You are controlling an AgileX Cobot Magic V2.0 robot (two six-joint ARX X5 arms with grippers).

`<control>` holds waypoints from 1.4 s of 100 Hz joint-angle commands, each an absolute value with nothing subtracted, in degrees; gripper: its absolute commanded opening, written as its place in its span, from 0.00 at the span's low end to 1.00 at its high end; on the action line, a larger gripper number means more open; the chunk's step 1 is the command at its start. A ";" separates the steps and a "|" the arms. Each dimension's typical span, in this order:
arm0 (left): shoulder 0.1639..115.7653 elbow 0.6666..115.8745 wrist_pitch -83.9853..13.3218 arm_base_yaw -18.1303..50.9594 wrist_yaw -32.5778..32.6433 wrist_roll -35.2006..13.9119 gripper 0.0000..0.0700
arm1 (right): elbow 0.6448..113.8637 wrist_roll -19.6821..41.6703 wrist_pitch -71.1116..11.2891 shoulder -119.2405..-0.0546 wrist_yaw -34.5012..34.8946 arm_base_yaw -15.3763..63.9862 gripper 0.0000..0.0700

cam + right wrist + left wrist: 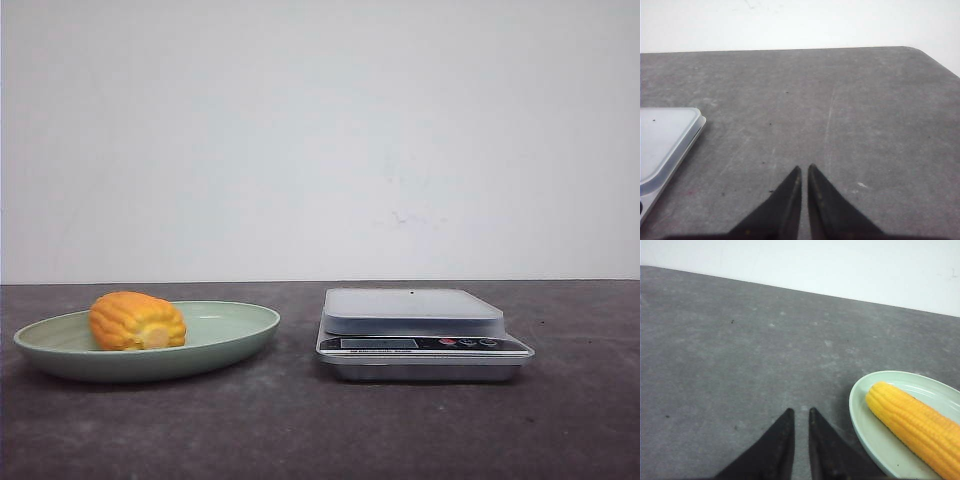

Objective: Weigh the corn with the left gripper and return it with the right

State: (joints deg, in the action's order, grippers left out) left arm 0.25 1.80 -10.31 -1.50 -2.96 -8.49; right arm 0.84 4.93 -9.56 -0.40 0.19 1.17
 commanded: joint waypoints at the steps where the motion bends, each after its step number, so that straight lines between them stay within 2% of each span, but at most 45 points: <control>1: 0.19 0.80 -10.37 -1.58 -3.01 -8.01 0.01 | 0.58 5.58 -8.86 -0.23 0.03 1.21 0.02; 115: 0.19 0.80 -9.93 -1.58 -3.03 -8.73 0.01 | 0.58 7.81 -9.85 -0.25 1.65 2.61 0.02; 132: 0.84 2.59 -7.81 -1.28 -3.09 -21.06 0.01 | 3.40 14.24 -10.48 -0.93 1.56 2.61 0.00; 140: 2.72 5.61 -7.92 -0.75 -3.03 -22.72 0.02 | 7.09 16.71 -10.81 -3.20 1.48 2.61 0.00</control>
State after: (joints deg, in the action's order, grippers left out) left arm 1.30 2.74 -8.84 -1.13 -2.96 -17.76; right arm 3.31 12.45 -11.88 -1.67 1.52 2.57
